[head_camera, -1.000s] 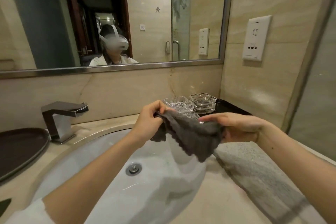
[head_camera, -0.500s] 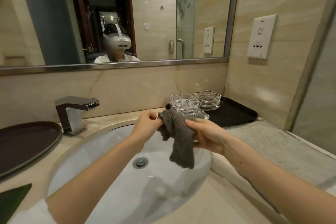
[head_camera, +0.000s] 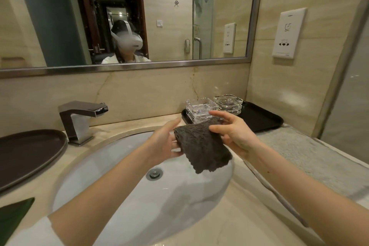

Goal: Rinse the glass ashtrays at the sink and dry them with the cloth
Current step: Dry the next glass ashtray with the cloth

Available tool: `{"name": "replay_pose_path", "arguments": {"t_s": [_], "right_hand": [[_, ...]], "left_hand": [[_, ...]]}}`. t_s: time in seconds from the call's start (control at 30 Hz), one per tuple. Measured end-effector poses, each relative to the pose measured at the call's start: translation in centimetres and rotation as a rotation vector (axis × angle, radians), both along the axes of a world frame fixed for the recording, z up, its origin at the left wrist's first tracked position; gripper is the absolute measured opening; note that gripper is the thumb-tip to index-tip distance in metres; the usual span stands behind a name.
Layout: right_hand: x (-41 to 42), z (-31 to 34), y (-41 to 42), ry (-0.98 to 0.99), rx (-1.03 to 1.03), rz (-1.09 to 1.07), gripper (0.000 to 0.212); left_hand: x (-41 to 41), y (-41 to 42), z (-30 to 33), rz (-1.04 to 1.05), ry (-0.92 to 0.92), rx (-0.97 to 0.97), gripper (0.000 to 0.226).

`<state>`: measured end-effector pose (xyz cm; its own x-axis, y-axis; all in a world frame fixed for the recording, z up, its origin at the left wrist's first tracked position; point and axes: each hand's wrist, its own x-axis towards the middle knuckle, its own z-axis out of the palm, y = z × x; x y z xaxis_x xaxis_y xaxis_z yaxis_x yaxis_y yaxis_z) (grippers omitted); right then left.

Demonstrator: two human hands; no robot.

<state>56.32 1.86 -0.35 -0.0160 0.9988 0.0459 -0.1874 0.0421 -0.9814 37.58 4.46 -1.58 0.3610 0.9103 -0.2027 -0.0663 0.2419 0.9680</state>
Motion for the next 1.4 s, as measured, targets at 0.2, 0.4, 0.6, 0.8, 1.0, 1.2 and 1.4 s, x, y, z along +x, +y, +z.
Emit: {"name": "replay_pose_path", "arguments": {"t_s": [0.2, 0.4, 0.6, 0.8, 1.0, 1.2, 1.4], "right_hand": [[2.6, 0.2, -0.7, -0.246, 0.075, -0.087, 0.039], [7.4, 0.9, -0.4, -0.734, 0.267, -0.379, 0.025], [12.0, 2.8, 2.2, -0.736, 0.363, -0.539, 0.018], [14.6, 0.4, 0.6, -0.567, 0.395, -0.372, 0.024], [19.0, -4.6, -3.0, -0.917, 0.075, 0.042, 0.032], [16.9, -1.8, -3.4, -1.192, 0.114, 0.034, 0.040], [14.3, -5.4, -2.1, -1.687, 0.047, 0.005, 0.055]], "left_hand": [[3.4, 0.4, -1.4, 0.106, 0.538, 0.590, 0.019], [7.3, 1.8, -0.8, 0.042, 0.689, 0.729, 0.012], [11.8, 2.3, 2.4, 0.238, 0.509, 0.937, 0.014], [14.2, 2.2, -0.9, 0.105, 0.595, 1.276, 0.036], [15.4, -1.1, -6.5, -0.425, 0.886, 1.228, 0.046], [15.0, -1.6, -6.0, -0.310, 0.759, 1.197, 0.066], [14.9, -1.4, -6.3, -0.523, 1.083, 1.053, 0.078]]}}
